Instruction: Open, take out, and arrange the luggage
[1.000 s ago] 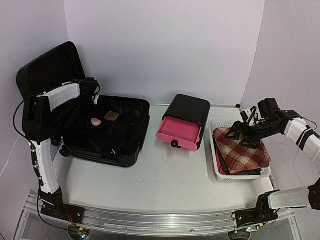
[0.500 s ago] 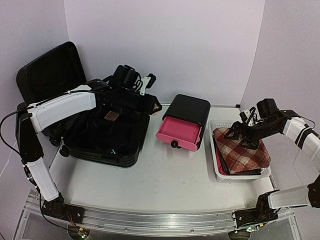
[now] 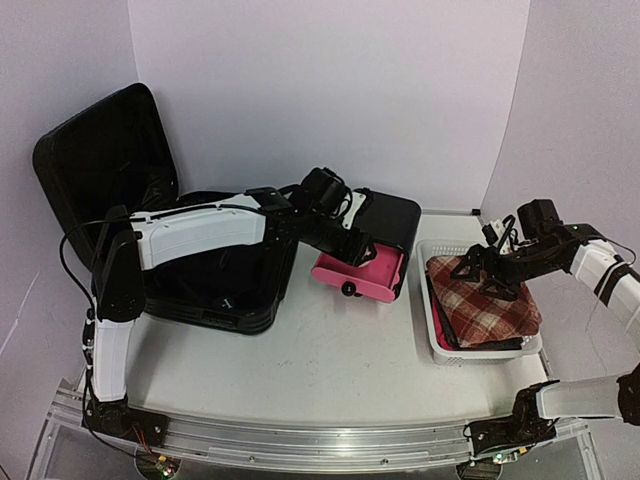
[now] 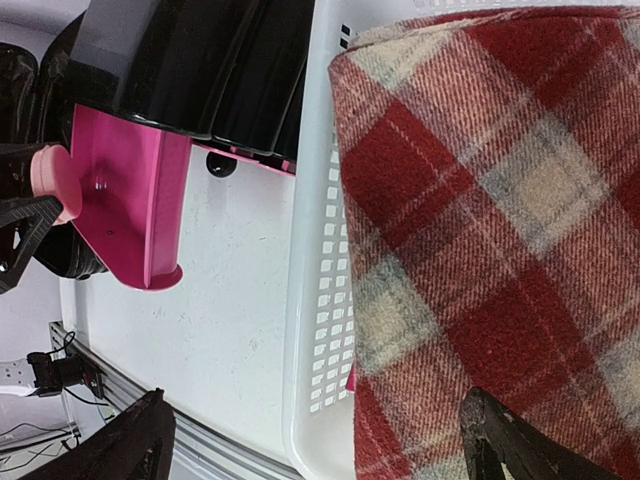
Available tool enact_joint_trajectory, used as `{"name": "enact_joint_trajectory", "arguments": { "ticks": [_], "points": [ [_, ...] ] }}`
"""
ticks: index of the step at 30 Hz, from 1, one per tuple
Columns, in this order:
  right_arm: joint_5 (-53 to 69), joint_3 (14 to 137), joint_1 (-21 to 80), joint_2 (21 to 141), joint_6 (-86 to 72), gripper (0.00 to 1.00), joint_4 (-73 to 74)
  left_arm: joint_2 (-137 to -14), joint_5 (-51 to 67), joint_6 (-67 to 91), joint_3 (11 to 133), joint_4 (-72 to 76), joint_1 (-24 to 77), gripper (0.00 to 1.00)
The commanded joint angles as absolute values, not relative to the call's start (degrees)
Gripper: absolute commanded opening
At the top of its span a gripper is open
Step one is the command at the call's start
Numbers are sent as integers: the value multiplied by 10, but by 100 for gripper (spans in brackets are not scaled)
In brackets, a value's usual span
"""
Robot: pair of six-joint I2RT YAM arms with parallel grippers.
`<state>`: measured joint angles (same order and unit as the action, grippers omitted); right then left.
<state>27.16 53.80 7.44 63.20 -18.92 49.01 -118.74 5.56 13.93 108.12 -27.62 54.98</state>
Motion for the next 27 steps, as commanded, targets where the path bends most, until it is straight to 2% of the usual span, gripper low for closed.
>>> {"name": "enact_joint_trajectory", "arguments": {
  "ticks": [1, 12, 19, 27],
  "points": [
    [273, 537, 75, 622, -190, 98, 477, -1200, 37, 138, 1135, -277, 554, 47],
    [271, 534, 75, 612, -191, 98, 479, -1250, 8, 155, 1182, -318, 558, 48],
    [272, 533, 75, 612, -190, 98, 479, -1279, -25, 161, 1213, -356, 558, 52],
    [271, 534, 75, 614, -187, 98, 479, -1288, -21, 145, 1245, -375, 558, 71]
  ]
}}
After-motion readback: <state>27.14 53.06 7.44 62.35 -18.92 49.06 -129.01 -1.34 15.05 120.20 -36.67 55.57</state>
